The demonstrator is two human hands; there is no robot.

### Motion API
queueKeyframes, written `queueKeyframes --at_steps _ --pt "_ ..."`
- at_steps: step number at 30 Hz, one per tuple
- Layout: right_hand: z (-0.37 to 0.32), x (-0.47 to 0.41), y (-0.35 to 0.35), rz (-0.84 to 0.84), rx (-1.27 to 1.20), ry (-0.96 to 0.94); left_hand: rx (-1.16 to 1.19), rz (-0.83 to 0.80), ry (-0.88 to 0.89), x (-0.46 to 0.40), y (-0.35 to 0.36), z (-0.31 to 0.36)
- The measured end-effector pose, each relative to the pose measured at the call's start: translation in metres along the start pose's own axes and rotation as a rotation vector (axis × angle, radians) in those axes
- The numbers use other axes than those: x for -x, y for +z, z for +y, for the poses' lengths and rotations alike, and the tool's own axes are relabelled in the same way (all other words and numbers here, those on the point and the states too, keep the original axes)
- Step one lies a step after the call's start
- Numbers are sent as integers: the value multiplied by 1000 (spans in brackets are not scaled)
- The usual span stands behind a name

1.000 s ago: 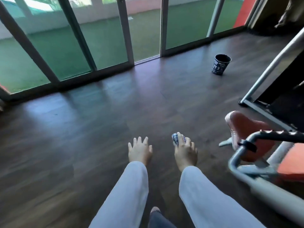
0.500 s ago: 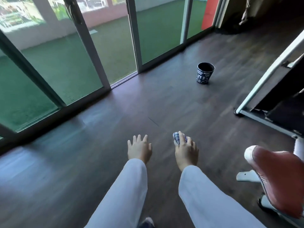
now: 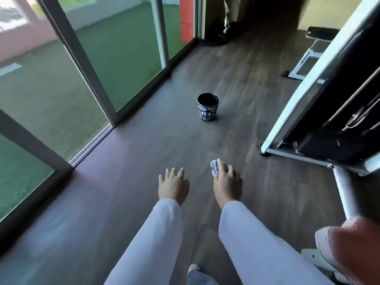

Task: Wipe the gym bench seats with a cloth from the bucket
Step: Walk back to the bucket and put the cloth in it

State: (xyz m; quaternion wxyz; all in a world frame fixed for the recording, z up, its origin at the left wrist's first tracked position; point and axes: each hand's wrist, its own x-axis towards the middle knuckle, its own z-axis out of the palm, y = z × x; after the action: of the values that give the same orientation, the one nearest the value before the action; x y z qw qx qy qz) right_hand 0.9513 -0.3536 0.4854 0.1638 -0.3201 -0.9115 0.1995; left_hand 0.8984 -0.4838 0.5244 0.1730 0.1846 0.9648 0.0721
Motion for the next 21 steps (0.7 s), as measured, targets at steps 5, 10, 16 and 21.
queueKeyframes --at_steps 5,10,16,21 --pt "-46 -102 46 -15 -10 59 4 -27 15 -120 -46 -23" --pt "-83 -208 91 27 18 128 -15 -46 72 -248 -86 -33" --pt "-97 -323 128 89 95 203 -32 -38 190 -390 -122 -10" --pt "-89 -420 153 71 72 305 -44 -34 283 -502 -148 28"
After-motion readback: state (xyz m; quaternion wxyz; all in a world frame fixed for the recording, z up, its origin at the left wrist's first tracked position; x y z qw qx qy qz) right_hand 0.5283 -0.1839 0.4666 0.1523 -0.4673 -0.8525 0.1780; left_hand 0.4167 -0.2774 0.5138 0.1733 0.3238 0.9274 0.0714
